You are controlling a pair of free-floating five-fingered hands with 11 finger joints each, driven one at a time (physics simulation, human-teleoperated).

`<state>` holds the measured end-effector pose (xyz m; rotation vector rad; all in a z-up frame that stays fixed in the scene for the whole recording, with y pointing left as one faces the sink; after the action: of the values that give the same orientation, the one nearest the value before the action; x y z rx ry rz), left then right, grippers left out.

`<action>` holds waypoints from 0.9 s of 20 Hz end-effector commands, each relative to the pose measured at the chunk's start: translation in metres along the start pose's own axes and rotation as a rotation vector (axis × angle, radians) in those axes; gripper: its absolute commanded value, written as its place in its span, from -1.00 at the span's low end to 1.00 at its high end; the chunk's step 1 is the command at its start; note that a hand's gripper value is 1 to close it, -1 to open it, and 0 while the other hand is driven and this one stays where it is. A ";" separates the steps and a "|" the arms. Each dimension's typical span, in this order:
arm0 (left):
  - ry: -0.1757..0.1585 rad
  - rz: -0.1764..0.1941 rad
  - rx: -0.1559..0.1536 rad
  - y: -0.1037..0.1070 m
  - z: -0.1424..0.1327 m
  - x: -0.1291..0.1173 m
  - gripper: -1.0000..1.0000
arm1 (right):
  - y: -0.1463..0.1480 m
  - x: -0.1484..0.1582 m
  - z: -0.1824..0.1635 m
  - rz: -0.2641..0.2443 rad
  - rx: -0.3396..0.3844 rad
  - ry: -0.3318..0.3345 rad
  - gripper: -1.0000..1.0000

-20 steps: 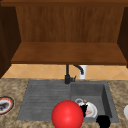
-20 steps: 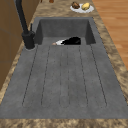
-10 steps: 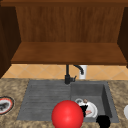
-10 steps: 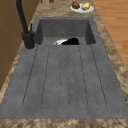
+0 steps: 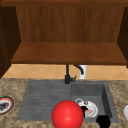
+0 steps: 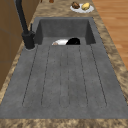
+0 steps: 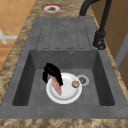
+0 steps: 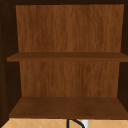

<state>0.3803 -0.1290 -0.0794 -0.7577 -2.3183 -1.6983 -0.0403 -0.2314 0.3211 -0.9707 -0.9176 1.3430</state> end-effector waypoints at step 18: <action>-0.074 -0.260 0.088 -0.021 0.020 0.032 1.00 | 0.000 0.000 0.000 0.000 0.000 0.000 0.00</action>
<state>0.3516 -0.1086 -0.0858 -0.5299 -2.6024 -1.6491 -0.0403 -0.2314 0.3211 -0.9707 -0.9176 1.3430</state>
